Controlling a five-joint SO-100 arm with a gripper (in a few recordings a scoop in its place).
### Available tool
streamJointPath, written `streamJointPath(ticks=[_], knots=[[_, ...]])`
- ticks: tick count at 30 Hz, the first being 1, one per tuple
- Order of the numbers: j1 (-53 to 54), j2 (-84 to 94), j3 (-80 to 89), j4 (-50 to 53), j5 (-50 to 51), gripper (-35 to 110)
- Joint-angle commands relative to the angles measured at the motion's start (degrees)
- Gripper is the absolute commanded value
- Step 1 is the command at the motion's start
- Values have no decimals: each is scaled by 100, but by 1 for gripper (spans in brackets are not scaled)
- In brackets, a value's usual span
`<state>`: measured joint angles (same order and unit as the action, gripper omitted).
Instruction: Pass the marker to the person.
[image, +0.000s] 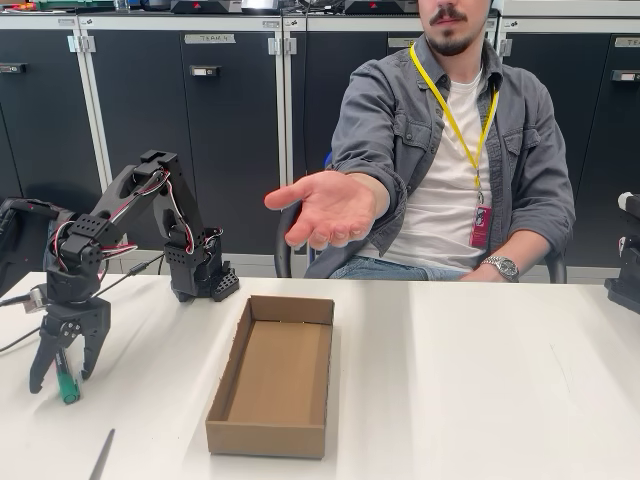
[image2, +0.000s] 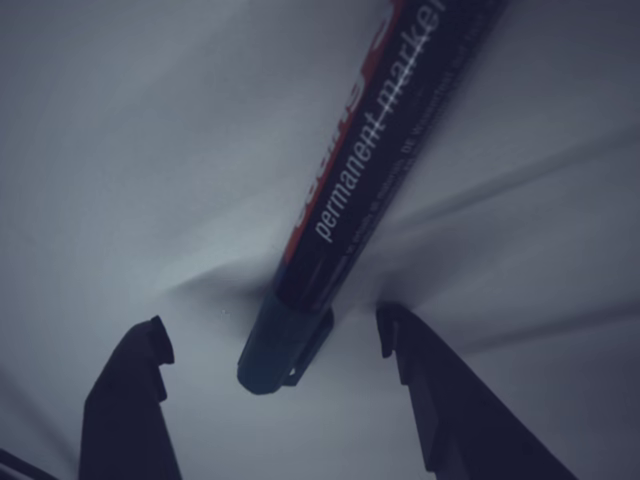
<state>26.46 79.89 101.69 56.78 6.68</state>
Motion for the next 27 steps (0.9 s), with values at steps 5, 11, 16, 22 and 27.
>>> streamJointPath(ticks=[5,11,16,22,27], knots=[[-35,-141,-404,686,510,47],[0,-325,-501,896,650,47],[35,-571,-747,1116,721,47],[79,-861,-1081,606,738,36],[79,-967,-1125,-387,826,30]])
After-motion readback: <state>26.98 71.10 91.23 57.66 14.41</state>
